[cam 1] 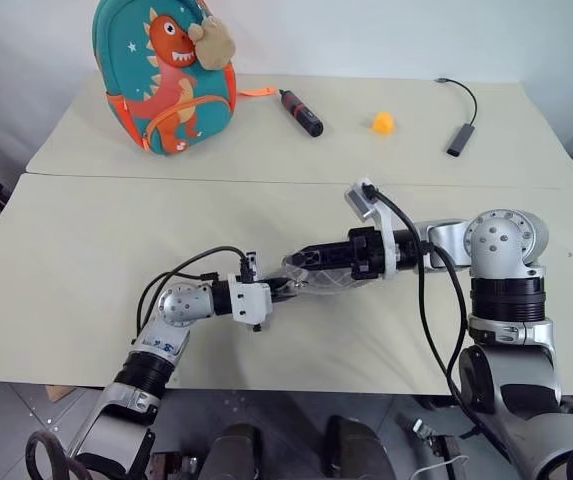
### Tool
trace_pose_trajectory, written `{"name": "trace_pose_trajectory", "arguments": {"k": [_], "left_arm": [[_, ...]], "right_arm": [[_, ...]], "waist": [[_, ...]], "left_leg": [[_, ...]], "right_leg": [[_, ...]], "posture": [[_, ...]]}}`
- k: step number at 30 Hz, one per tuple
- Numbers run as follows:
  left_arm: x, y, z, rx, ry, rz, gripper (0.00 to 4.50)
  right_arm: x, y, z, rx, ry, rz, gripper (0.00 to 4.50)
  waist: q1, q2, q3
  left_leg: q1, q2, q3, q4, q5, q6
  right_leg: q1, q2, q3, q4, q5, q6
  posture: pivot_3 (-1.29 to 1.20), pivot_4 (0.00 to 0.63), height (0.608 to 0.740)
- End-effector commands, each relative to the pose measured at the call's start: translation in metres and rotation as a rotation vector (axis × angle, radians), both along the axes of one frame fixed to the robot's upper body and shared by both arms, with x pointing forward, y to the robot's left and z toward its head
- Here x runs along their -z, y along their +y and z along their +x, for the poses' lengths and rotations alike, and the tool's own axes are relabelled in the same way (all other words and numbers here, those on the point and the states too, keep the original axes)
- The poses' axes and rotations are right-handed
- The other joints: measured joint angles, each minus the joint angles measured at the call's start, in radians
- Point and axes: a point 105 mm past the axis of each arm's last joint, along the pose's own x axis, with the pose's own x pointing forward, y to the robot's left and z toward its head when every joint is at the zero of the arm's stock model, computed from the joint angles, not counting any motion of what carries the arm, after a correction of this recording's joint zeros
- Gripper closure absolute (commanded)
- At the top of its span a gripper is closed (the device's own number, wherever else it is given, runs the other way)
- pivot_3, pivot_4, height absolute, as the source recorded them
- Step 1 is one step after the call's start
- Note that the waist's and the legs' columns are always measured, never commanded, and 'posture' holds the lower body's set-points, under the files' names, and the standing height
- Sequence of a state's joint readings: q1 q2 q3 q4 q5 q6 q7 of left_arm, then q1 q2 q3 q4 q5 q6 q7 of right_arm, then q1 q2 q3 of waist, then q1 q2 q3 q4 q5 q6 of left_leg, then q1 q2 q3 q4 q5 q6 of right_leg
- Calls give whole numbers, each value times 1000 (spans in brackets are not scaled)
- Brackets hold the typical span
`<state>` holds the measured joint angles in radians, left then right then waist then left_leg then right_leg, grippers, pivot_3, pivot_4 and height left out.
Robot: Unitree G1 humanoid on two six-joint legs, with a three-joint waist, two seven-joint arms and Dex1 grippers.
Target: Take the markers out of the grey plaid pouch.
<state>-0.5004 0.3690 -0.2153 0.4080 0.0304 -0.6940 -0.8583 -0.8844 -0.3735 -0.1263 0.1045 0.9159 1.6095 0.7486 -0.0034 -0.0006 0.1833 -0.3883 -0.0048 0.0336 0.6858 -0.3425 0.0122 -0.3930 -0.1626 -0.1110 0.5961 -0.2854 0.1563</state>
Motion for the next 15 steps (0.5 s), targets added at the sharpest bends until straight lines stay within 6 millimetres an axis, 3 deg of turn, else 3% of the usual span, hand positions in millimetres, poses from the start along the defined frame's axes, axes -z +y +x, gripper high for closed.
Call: {"name": "trace_pose_trajectory", "arguments": {"k": [1,4,14,15], "left_arm": [[-7,-2,-1,2,-21,-21,4500],[-8,-2,-1,-1,-18,-26,4500],[-9,-4,-1,8,-9,-32,4500],[-9,-4,-1,8,-5,-36,4500]], "right_arm": [[-8,4,-6,-32,-24,42,194],[-5,6,-8,-39,-13,44,939],[-6,10,2,24,28,182,4458],[-5,9,3,35,35,196,4458]], "waist": [[-1,0,0],[0,0,0],[-1,0,0],[-1,0,0]], "left_leg": [[0,0,0,0,0,0],[0,0,0,0,0,0],[1,0,1,0,0,0],[1,0,1,0,0,0]], "right_leg": [[0,0,0,0,0,0],[0,0,0,0,0,0],[0,0,0,1,0,0],[0,0,0,1,0,0]], "posture": [[0,150,740],[0,150,740],[0,150,740],[0,150,740]]}}
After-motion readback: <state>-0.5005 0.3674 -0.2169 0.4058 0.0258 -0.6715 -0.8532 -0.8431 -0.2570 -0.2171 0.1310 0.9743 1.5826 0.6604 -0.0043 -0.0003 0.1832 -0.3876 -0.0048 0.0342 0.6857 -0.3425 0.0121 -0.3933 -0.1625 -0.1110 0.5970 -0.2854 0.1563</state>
